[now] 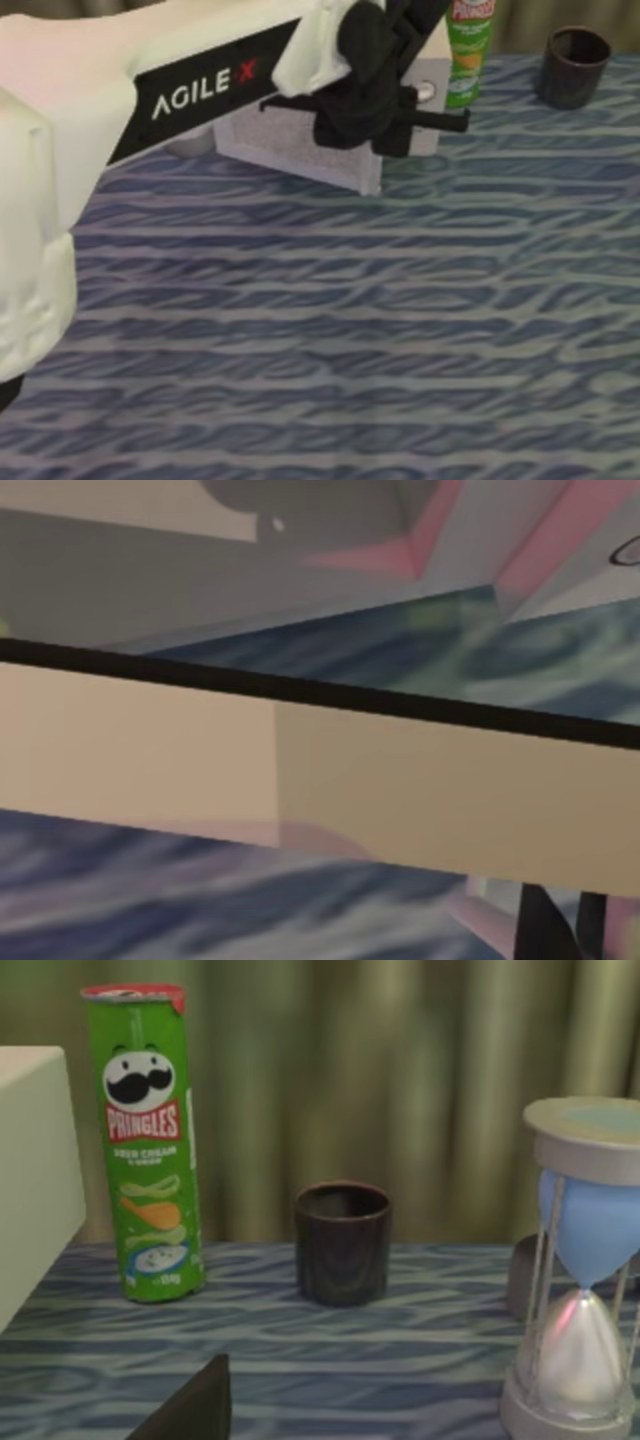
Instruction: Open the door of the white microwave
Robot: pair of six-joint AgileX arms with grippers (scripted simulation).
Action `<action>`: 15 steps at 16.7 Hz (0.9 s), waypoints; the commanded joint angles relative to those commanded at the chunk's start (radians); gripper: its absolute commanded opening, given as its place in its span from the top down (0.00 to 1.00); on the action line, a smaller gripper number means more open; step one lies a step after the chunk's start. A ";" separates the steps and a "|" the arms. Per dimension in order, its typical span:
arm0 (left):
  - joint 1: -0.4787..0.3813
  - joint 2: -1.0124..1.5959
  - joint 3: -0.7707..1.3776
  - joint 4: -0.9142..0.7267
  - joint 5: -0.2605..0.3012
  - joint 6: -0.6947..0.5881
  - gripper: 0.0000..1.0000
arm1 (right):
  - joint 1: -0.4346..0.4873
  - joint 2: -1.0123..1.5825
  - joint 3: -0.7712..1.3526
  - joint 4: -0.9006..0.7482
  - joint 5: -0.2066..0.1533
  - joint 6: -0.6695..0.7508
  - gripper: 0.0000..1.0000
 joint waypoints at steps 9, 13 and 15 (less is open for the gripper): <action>0.000 0.000 0.000 0.000 0.000 0.000 1.00 | 0.000 0.000 0.000 0.000 0.000 0.000 0.00; -0.007 0.003 0.000 0.001 0.006 -0.004 1.00 | 0.000 0.000 0.000 0.000 0.000 0.000 0.00; -0.004 -0.009 -0.015 0.010 0.008 0.007 1.00 | 0.000 0.000 0.000 0.000 0.000 0.000 0.00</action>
